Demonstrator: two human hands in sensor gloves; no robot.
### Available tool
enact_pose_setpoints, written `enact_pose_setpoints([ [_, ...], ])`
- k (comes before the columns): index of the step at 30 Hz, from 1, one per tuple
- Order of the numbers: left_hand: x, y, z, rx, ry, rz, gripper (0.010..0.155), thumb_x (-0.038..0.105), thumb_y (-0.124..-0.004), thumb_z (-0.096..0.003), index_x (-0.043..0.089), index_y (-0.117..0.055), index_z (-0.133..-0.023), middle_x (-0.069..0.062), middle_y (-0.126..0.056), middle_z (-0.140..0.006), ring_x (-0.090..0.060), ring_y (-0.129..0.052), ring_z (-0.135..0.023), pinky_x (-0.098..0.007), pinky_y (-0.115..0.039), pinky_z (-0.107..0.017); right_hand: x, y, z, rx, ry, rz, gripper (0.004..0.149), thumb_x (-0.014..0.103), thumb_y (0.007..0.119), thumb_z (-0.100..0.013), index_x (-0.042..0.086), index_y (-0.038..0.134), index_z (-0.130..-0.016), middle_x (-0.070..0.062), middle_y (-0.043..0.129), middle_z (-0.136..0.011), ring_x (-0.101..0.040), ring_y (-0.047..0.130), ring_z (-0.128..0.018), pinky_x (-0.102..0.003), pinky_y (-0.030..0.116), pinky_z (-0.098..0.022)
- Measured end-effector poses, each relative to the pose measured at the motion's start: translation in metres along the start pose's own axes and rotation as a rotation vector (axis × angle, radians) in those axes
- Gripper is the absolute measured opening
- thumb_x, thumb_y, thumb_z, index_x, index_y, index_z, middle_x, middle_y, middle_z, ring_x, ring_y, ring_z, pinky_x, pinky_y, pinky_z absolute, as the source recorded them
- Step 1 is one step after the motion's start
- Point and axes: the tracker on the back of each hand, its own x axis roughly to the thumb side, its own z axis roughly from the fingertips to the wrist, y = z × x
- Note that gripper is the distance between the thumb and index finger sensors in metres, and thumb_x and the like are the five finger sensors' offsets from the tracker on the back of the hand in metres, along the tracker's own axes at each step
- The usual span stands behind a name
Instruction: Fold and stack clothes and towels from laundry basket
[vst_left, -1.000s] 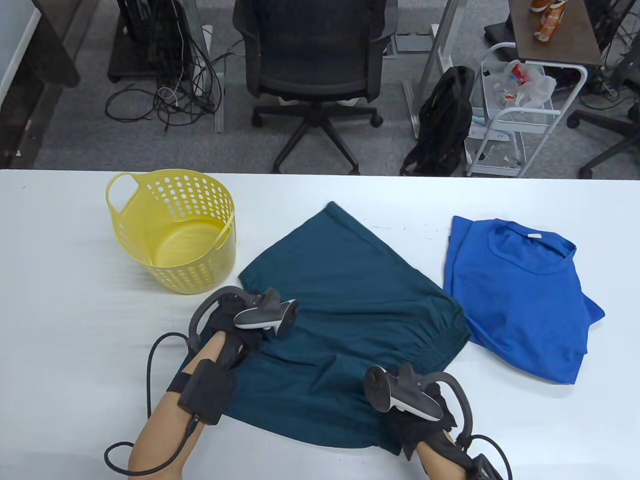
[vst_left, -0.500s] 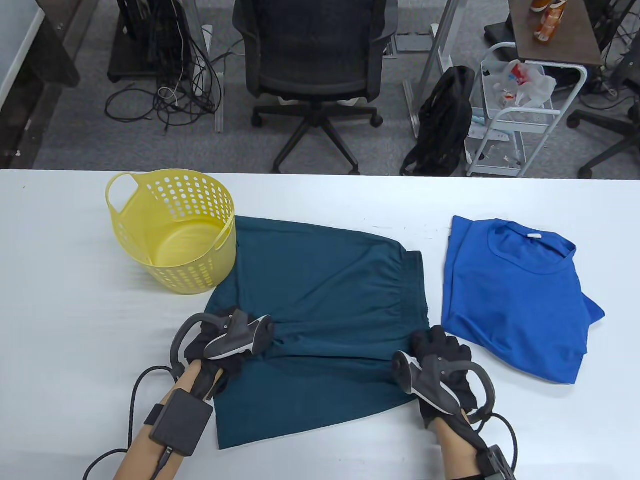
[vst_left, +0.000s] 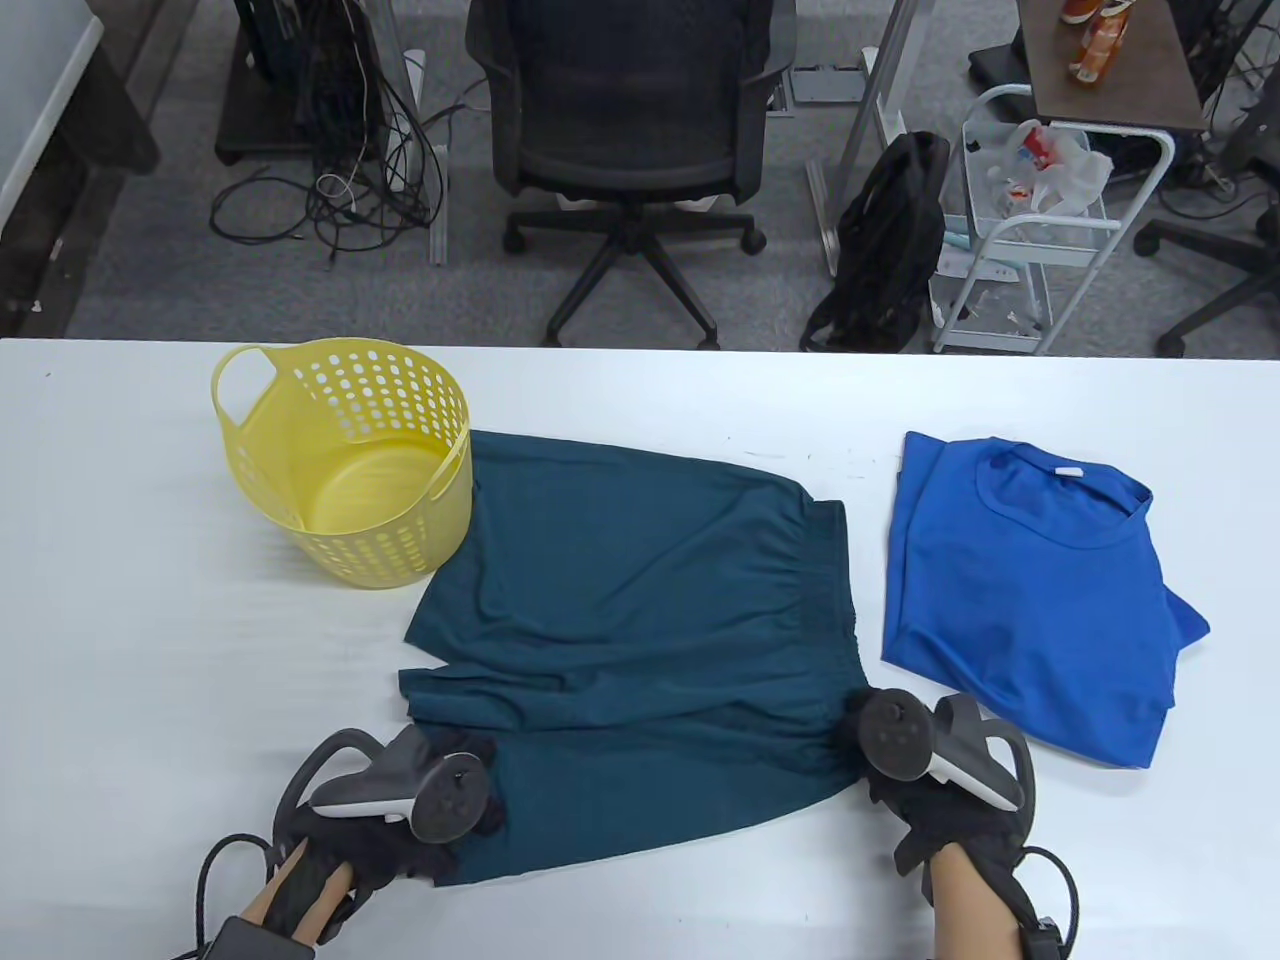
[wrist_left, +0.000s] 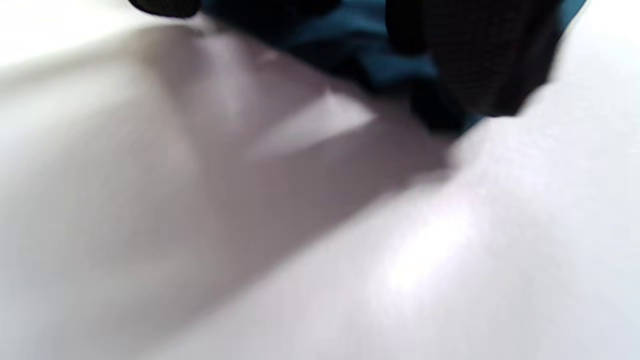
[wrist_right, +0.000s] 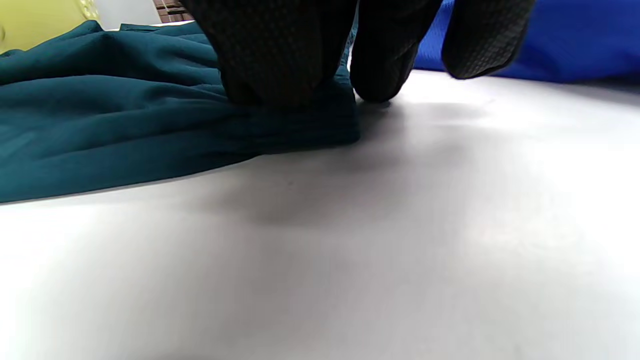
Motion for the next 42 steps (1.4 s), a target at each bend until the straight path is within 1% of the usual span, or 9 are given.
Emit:
enact_pose_setpoints([
  [5, -0.016, -0.017, -0.009, -0.01, 0.004, 0.026, 0.107, 0.059, -0.089, -0.0356, 0.05, -0.016, -0.112, -0.011, 0.006, -0.122, -0.048, -0.001, -0.107, -0.074, -0.027, -0.072, -0.008, 0.002, 0.002, 0.035, 0.016, -0.063, 0.046, 0.02, 0.081, -0.058, 0.026, 0.071, -0.102, -0.001, 0.053, -0.12, -0.044, 0.055, -0.109, -0.074, 0.052, -0.072],
  [11, -0.033, -0.012, 0.006, 0.4, 0.005, 0.183, 0.046, 0.055, -0.079, -0.0461, 0.049, -0.075, -0.092, -0.005, -0.052, -0.126, -0.042, -0.048, -0.115, -0.068, -0.053, -0.075, -0.012, 0.004, 0.003, 0.074, 0.01, -0.059, 0.06, 0.036, 0.088, -0.051, 0.029, 0.065, -0.106, 0.001, 0.047, -0.122, -0.044, 0.048, -0.111, -0.076, 0.049, -0.073],
  [18, -0.075, -0.013, 0.03, 0.62, -0.192, 1.119, 0.046, 0.05, -0.07, -0.0594, 0.027, -0.076, -0.098, -0.014, -0.07, -0.12, -0.048, -0.063, -0.11, -0.068, -0.055, -0.076, -0.012, 0.007, 0.0, 0.031, 0.003, -0.029, 0.063, 0.031, 0.089, -0.051, 0.033, 0.059, -0.107, 0.002, 0.044, -0.122, -0.044, 0.046, -0.111, -0.075, 0.048, -0.073],
  [24, -0.077, -0.015, 0.031, 0.691, -0.075, 1.164, 0.046, 0.053, -0.065, -0.0614, 0.027, -0.074, -0.098, -0.011, -0.079, -0.113, -0.044, -0.079, -0.101, -0.061, -0.067, -0.072, -0.014, 0.009, 0.001, -0.182, -0.052, -0.144, 0.045, 0.03, 0.076, -0.056, 0.025, 0.07, -0.1, -0.009, 0.06, -0.115, -0.041, 0.058, -0.106, -0.072, 0.054, -0.071],
  [30, -0.089, -0.019, 0.035, 0.782, -0.104, 1.323, 0.048, 0.045, -0.063, -0.0641, 0.018, -0.064, -0.103, -0.018, -0.073, -0.112, -0.039, -0.087, -0.095, -0.057, -0.072, -0.072, -0.022, 0.005, 0.004, -0.401, -0.296, -0.804, 0.046, 0.029, 0.074, -0.058, 0.013, 0.067, -0.101, -0.019, 0.042, -0.12, -0.045, 0.043, -0.108, -0.067, 0.041, -0.073],
  [33, -0.087, -0.018, 0.033, 0.738, -0.167, 1.337, 0.046, 0.045, -0.062, -0.065, 0.015, -0.067, -0.1, -0.019, -0.082, -0.1, -0.015, -0.105, -0.065, -0.042, -0.089, -0.058, -0.023, 0.006, 0.0, -0.331, -0.382, -1.07, 0.044, 0.024, 0.071, -0.061, 0.008, 0.065, -0.101, -0.025, 0.056, -0.115, -0.041, 0.074, -0.098, -0.062, 0.054, -0.074],
  [35, -0.079, -0.014, 0.033, 0.688, -0.22, 1.337, 0.047, 0.046, -0.063, -0.0654, 0.014, -0.069, -0.099, -0.014, -0.091, -0.087, -0.006, -0.106, -0.045, -0.035, -0.094, -0.046, -0.029, -0.001, 0.003, -0.278, -0.324, -1.043, 0.044, 0.023, 0.069, -0.062, 0.003, 0.064, -0.101, -0.028, 0.07, -0.104, -0.03, 0.094, -0.073, -0.055, 0.078, -0.06],
  [39, -0.04, 0.009, 0.043, 0.528, -0.389, 1.328, 0.046, 0.047, -0.063, -0.0676, 0.012, -0.075, -0.096, -0.012, -0.097, -0.076, -0.003, -0.105, -0.034, -0.032, -0.095, -0.038, -0.052, -0.026, 0.027, -0.034, -0.124, -0.851, 0.044, 0.022, 0.073, -0.063, -0.001, 0.07, -0.1, -0.029, 0.083, -0.09, -0.022, 0.099, -0.052, -0.046, 0.086, -0.045],
  [42, -0.015, 0.055, 0.049, 0.566, -0.279, 1.125, 0.046, 0.048, -0.064, -0.0686, 0.016, -0.077, -0.098, -0.015, -0.096, -0.085, -0.015, -0.107, -0.052, -0.043, -0.091, -0.049, -0.068, -0.043, 0.053, -0.166, 0.156, -0.663, 0.044, 0.022, 0.079, -0.061, -0.002, 0.076, -0.098, -0.029, 0.089, -0.082, -0.023, 0.099, -0.046, -0.047, 0.086, -0.041],
])
